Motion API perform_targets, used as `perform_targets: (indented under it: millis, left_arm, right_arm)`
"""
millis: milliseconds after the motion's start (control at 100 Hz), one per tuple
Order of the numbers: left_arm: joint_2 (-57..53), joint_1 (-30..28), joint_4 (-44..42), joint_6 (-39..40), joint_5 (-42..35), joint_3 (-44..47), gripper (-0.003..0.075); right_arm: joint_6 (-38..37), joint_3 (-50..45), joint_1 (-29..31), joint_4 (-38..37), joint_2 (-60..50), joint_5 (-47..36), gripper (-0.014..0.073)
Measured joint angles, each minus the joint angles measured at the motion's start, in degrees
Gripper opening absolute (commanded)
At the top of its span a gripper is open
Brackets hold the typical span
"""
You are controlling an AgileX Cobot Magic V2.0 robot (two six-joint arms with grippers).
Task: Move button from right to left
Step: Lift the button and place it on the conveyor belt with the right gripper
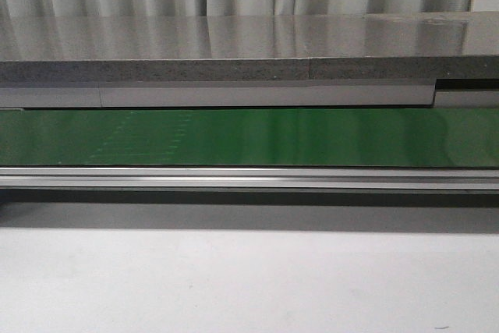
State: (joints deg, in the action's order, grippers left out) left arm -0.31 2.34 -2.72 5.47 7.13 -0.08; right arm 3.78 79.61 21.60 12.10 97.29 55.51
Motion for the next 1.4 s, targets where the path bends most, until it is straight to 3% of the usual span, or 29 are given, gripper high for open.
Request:
perform_targets:
  millis: [350, 420, 610, 960, 1030, 1100, 1310, 1370, 1400]
  left_arm:
    - [0.0, 0.0, 0.0, 0.0, 0.0, 0.0, -0.0020]
    - [0.0, 0.0, 0.0, 0.0, 0.0, 0.0, -0.0020]
    - [0.0, 0.0, 0.0, 0.0, 0.0, 0.0, -0.0020]
    - [0.0, 0.0, 0.0, 0.0, 0.0, 0.0, -0.0020]
    - [0.0, 0.0, 0.0, 0.0, 0.0, 0.0, -0.0020]
    - [0.0, 0.0, 0.0, 0.0, 0.0, 0.0, -0.0020]
    - [0.0, 0.0, 0.0, 0.0, 0.0, 0.0, -0.0020]
    - [0.0, 0.0, 0.0, 0.0, 0.0, 0.0, -0.0020]
    - [0.0, 0.0, 0.0, 0.0, 0.0, 0.0, -0.0020]
  right_arm:
    - [-2.8, -1.6, -6.6, 0.7, 4.1, -0.5, 0.0160]
    - [-2.9, -1.6, -6.9, 0.6, 5.6, -0.4, 0.0226]
    - [-3.0, -1.8, -7.2, 0.6, 6.3, -0.6, 0.0594]
    - [1.4, -1.8, -11.1, 0.3, 0.8, -0.4, 0.0612]
    - [3.4, -2.1, -12.5, -0.5, -1.3, -0.1, 0.0577]
    - [4.4, -2.9, -13.9, -1.5, -3.7, -0.1, 0.0482]
    - [4.7, -8.4, -17.0, -3.3, -11.2, -2.0, 0.0037]
    - [4.8, -10.9, -17.5, -3.4, -13.7, -3.2, -0.0063]
    - [4.8, -12.1, -17.7, -3.5, -15.0, -4.4, -0.0066]
